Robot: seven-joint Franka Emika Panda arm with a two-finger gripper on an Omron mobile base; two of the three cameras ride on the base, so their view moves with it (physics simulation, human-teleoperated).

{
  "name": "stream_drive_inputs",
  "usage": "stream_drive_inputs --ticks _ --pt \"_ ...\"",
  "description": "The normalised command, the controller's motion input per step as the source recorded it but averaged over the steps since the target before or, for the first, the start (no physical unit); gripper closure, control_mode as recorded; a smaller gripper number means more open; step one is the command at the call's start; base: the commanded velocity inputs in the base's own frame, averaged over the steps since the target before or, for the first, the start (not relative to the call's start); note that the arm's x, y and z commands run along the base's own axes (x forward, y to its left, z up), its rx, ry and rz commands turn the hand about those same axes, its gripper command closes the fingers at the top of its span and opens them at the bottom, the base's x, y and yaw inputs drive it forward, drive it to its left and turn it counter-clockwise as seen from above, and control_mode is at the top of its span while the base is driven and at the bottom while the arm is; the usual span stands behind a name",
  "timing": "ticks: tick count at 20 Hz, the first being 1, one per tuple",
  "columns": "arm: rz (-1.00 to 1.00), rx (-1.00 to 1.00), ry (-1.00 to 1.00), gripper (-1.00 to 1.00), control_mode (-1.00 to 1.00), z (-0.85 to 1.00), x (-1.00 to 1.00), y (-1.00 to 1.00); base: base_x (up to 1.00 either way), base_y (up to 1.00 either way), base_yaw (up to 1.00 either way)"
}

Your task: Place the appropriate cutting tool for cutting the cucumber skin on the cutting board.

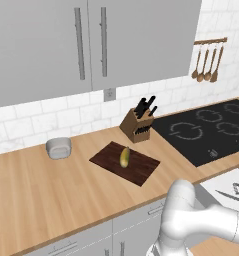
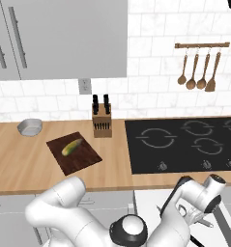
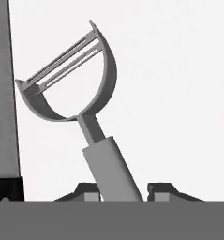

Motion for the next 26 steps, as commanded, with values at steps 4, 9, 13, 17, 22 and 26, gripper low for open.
stream_drive_inputs --ticks 4,9,13,17,22,26 --pt "0.05 0.00 0.00 1.00 -1.00 0.86 -0.53 0.04 0.00 0.00 0.00" --pt "0.04 0.00 0.05 1.00 -1.00 1.00 -0.60 0.14 0.00 0.00 0.00" --pt "0.06 0.00 0.08 1.00 -1.00 1.00 -0.64 0.33 0.00 0.00 0.00" --pt "0.06 0.00 0.05 1.00 -1.00 0.99 -0.11 0.87 0.00 0.00 0.00" --pt "0.06 0.00 0.00 1.00 -1.00 0.44 0.09 1.00 0.00 0.00 0.00" --pt "0.08 0.00 -0.01 1.00 -1.00 0.02 0.18 1.00 0.00 0.00 0.00"
